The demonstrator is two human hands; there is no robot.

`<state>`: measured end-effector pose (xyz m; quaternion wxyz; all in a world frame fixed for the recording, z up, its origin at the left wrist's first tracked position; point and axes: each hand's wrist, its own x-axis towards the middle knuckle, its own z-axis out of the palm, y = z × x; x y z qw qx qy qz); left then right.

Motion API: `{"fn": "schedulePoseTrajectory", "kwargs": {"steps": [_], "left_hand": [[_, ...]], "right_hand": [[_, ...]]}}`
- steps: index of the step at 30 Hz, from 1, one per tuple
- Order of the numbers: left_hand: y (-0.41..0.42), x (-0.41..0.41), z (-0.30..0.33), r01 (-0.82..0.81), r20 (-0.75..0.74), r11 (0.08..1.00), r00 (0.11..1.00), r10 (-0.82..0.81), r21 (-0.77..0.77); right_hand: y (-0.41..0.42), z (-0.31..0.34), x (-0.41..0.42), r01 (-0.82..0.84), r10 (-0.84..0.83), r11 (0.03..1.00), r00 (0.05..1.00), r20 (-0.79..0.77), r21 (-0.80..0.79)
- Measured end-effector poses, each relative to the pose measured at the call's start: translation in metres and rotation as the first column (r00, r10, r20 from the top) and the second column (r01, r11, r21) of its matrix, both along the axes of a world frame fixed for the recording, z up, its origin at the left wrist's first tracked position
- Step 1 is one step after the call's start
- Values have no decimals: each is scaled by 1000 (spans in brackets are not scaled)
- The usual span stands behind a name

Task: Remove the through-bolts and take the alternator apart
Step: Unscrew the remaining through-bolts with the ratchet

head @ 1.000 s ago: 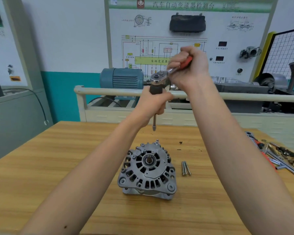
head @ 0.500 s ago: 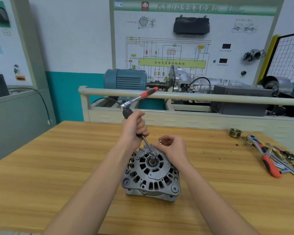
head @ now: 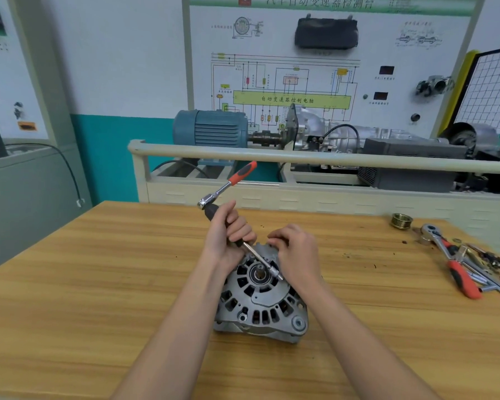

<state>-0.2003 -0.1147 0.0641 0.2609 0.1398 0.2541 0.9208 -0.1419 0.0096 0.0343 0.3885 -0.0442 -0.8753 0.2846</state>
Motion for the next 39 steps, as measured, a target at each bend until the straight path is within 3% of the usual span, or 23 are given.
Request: {"fn": "schedulePoseTrajectory", "kwargs": {"steps": [5, 8, 12, 16, 19, 22, 24, 29, 33, 39], "left_hand": [[3, 3, -1, 4, -57, 999, 998, -6, -38], [3, 2, -2, -5, -38, 999, 999, 3, -53], [0, 1, -3, 36, 23, 999, 999, -36, 0], [1, 3, -5, -13, -36, 998, 999, 10, -63], [2, 3, -4, -39, -82, 995, 996, 32, -89], [1, 3, -7, -25, -75, 998, 997, 21, -55], [-1, 4, -10, -20, -78, 999, 997, 17, -32], [-3, 8, -8, -56, -133, 991, 990, 40, -122], [0, 12, -8, -136, -245, 970, 966, 85, -201], [1, 14, -9, -170, -286, 959, 953, 102, -225]], "right_hand": [[1, 8, 0, -51, 48, 992, 998, 30, 119], [2, 12, 2, -93, 93, 989, 996, 12, 110], [1, 3, 5, -84, 95, 992, 987, -127, 92], [-1, 7, 8, -90, 105, 992, 979, -176, 88], [-4, 31, 12, -107, 127, 991, 925, -357, 75], [3, 57, 12, -126, 90, 991, 873, -479, -42], [13, 55, 14, -122, 26, 974, 896, -443, -190], [53, -21, 28, 67, -129, 839, 989, -78, -540], [77, -69, 43, 183, -220, 763, 975, 17, -620], [87, -95, 43, 261, -248, 772, 963, 103, -580]]}}
